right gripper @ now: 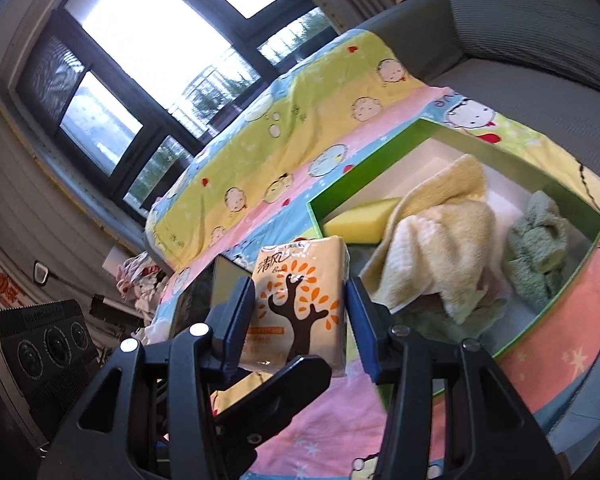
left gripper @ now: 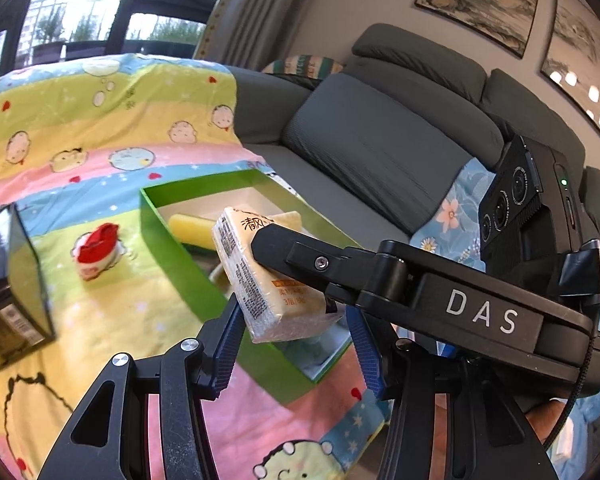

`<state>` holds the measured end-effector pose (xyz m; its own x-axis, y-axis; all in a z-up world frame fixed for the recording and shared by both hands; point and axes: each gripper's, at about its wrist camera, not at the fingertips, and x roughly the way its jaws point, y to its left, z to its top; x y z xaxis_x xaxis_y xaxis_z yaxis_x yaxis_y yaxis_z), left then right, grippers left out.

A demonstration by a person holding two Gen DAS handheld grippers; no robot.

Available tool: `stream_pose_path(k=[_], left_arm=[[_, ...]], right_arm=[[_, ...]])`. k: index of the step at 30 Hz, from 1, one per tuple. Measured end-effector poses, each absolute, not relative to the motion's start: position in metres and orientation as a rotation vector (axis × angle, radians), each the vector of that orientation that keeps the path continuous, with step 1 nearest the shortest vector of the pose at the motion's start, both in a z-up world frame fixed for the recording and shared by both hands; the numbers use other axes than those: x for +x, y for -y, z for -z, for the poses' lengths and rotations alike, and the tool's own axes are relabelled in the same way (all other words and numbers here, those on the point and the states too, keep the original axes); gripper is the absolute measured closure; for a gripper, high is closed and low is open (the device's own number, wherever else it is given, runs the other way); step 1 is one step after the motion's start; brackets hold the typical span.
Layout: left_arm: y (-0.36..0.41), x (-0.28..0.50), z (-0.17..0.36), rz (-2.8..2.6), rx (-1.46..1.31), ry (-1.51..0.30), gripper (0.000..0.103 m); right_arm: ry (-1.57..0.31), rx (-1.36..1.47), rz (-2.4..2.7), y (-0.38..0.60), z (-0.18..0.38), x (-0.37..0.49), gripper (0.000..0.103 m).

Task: Organize soft objects
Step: 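Carry the tissue pack over the green box with the right tool, then lower the tissue pack into the green box and open the right tool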

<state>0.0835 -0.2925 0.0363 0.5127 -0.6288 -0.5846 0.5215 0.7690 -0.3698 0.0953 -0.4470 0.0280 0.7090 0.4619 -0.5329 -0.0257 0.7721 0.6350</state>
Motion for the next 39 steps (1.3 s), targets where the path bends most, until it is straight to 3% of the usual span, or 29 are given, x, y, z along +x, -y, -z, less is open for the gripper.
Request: stream_pose_path(k=[21,32,34,36,39], left_arm=[[0.352,0.123,0.006,0.869,-0.081,-0.976,0.051],[0.358,0.13,0.012,0.832,-0.055,-0.983,0.051],[0.356,0.129,0.011,0.822,-0.055,-0.979,0.049],[0.353,0.125,0.008,0.795,-0.052,-0.968,0.037],[0.34,0.119,-0.001,0.788,-0.082,-0.934,0.03]], right_arm=[[-0.842,0.73,-0.03,0.495,0.012,0.105,0.056],[-0.833,0.721,0.033,0.503,0.016,0.107,0.058],[-0.828,0.721,0.03,0.504,0.015,0.107,0.056],[-0.828,0.737,0.012,0.504,0.014,0.106,0.052],[-0.813,0.743,0.002,0.503,0.011,0.104,0.044]])
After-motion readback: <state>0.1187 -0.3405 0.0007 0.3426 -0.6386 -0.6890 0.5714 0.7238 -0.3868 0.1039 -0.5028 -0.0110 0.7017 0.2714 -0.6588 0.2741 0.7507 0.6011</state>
